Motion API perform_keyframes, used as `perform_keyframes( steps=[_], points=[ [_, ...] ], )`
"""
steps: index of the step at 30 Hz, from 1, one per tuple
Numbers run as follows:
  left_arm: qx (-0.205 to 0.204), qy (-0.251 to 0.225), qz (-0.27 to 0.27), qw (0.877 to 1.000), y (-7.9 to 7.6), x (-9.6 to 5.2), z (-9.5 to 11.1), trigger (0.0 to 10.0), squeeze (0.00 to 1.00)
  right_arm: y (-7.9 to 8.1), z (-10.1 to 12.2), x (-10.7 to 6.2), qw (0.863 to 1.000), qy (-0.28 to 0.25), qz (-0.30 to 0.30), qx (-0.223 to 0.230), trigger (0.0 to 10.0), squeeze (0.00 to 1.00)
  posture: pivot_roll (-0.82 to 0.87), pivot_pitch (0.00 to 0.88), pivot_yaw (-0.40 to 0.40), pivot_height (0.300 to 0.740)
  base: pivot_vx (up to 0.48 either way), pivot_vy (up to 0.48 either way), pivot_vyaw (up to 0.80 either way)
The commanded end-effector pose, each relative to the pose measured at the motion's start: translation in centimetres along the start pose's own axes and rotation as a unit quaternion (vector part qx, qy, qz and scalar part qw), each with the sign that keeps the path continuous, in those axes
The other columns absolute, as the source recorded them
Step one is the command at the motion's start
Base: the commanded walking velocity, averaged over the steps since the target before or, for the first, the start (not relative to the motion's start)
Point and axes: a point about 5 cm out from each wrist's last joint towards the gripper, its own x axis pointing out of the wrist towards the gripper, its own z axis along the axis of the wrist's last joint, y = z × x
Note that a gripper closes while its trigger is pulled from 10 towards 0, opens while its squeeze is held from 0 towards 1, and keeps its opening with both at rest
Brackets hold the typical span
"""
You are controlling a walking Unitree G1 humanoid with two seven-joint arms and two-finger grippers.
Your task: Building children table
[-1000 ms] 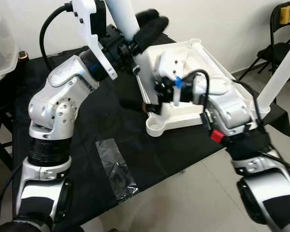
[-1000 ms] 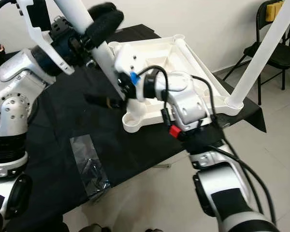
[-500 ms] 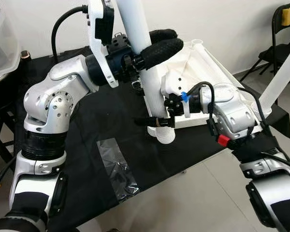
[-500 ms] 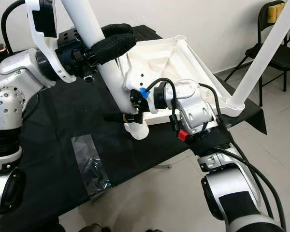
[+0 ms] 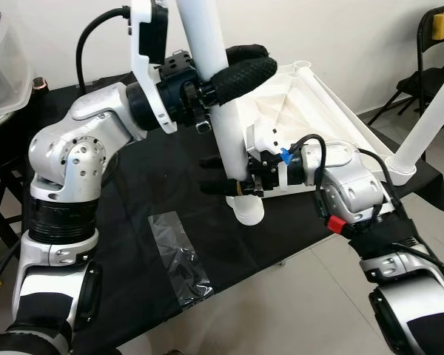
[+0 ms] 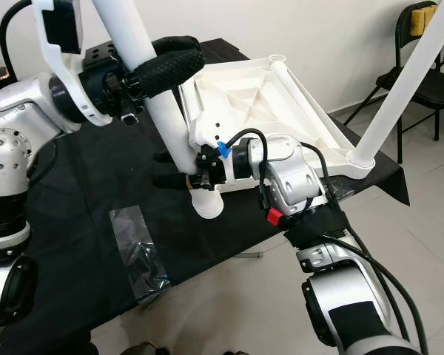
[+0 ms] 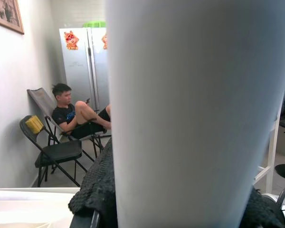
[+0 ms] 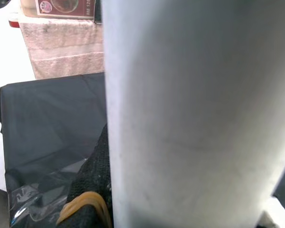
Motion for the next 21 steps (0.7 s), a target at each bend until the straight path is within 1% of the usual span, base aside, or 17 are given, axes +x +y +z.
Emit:
perform_keyframes(
  steps=[1,5,6,9,10,12,14,15,17,18,20,21],
  points=[
    [-0.008,-0.076,-0.096,0.992,-1.9,1.7,1.5,0.0,0.00,1.3,-0.2,2.7,0.999,-0.019,0.031,0.012,0.0,0.00,0.00,0.063,-0.009,0.740,0.000,0.000,0.00],
    [0.000,-0.079,-0.094,0.992,-1.6,1.8,1.7,0.0,0.00,1.1,-0.3,2.6,0.999,-0.022,0.017,0.017,0.0,0.00,-0.01,0.066,-0.006,0.740,0.000,0.000,0.00],
    [0.001,-0.079,-0.092,0.993,-1.5,1.9,1.7,0.0,0.67,1.0,-0.3,2.6,1.000,-0.023,0.010,0.018,0.0,0.00,-0.01,0.065,-0.006,0.740,0.000,0.000,0.00],
    [0.001,-0.080,-0.091,0.993,-1.3,1.9,1.8,0.0,0.67,0.9,-0.3,2.5,1.000,-0.024,0.004,0.020,0.0,0.00,-0.01,0.065,-0.006,0.740,0.000,0.000,0.00],
    [0.000,-0.078,-0.091,0.993,-1.3,1.9,1.8,10.0,1.00,0.8,-0.3,2.5,0.999,-0.025,-0.001,0.020,0.0,0.00,-0.01,0.065,-0.006,0.740,0.000,0.000,0.00],
    [0.002,-0.076,-0.086,0.993,-1.2,1.7,1.8,10.0,1.00,0.6,-0.3,2.4,0.999,-0.026,-0.012,0.020,0.0,0.00,-0.01,0.063,-0.006,0.740,0.000,0.000,0.00],
    [0.003,-0.077,-0.067,0.995,-0.8,1.0,1.9,10.0,1.00,0.1,-0.1,2.0,0.999,-0.031,-0.040,0.021,0.0,0.00,-0.01,0.063,-0.004,0.740,0.000,0.000,0.00],
    [0.003,-0.077,-0.067,0.995,-0.8,1.0,1.9,10.0,1.00,0.1,-0.1,2.0,0.999,-0.031,-0.040,0.021,0.0,0.00,-0.01,0.063,-0.004,0.740,0.000,0.000,0.00],
    [0.008,-0.078,-0.030,0.996,-0.2,-0.2,2.0,10.0,1.00,-0.8,0.1,1.4,0.996,-0.037,-0.078,0.019,0.0,0.00,-0.01,0.067,-0.003,0.740,0.000,0.000,0.00],
    [0.008,-0.078,-0.030,0.996,-0.2,-0.2,2.0,10.0,1.00,-0.8,0.1,1.4,0.996,-0.037,-0.078,0.019,0.0,0.00,-0.01,0.067,-0.003,0.740,0.000,0.000,0.00],
    [0.012,-0.074,0.029,0.997,0.7,-2.3,1.7,10.0,1.00,-2.2,0.6,0.3,0.989,-0.051,-0.139,0.022,0.0,0.00,-0.01,0.076,-0.001,0.740,0.000,0.000,0.00],
    [0.013,-0.072,0.048,0.996,1.0,-3.0,1.5,10.0,1.00,-2.6,0.7,-0.1,0.986,-0.056,-0.158,0.023,0.0,0.00,-0.01,0.076,-0.001,0.740,0.000,0.000,0.00]
  ],
)
